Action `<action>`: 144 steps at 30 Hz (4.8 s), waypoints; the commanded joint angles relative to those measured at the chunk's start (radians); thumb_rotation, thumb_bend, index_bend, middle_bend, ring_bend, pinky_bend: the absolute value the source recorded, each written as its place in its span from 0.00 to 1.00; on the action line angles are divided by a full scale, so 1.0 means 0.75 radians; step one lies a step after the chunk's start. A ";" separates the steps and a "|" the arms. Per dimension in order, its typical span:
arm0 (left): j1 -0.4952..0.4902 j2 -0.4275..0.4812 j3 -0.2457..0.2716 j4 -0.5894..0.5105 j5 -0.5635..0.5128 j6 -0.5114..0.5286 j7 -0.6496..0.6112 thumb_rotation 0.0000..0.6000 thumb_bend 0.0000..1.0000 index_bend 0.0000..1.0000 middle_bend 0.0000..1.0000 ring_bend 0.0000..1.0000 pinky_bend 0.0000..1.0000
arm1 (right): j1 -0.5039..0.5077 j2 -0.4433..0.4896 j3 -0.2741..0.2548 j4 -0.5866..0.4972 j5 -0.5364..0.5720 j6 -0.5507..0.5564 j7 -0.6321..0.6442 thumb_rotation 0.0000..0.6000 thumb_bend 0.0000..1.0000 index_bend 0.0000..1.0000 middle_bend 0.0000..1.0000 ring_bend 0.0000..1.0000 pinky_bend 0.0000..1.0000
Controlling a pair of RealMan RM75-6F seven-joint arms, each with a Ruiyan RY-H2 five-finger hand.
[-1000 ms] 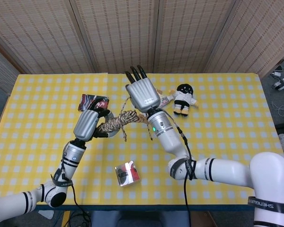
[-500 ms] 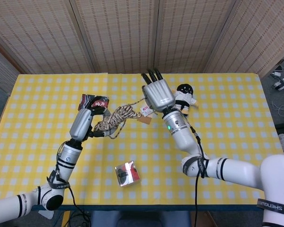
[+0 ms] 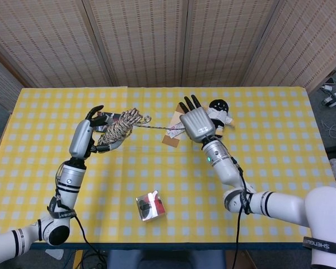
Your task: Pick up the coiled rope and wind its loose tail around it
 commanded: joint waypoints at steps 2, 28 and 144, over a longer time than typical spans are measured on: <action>0.005 0.014 -0.033 0.003 -0.054 -0.012 -0.008 0.87 0.29 0.76 0.74 0.51 0.09 | -0.017 -0.022 -0.029 0.016 -0.025 -0.005 -0.007 1.00 0.43 0.62 0.15 0.00 0.00; -0.065 -0.117 -0.028 0.252 -0.269 0.075 0.525 0.89 0.29 0.76 0.74 0.51 0.09 | 0.026 -0.091 -0.011 -0.258 -0.177 0.162 -0.324 1.00 0.44 0.64 0.15 0.00 0.00; 0.024 -0.138 -0.015 0.241 0.021 0.009 -0.078 1.00 0.29 0.77 0.75 0.51 0.07 | 0.018 -0.205 0.134 0.006 -0.164 0.097 0.090 1.00 0.32 0.41 0.06 0.00 0.00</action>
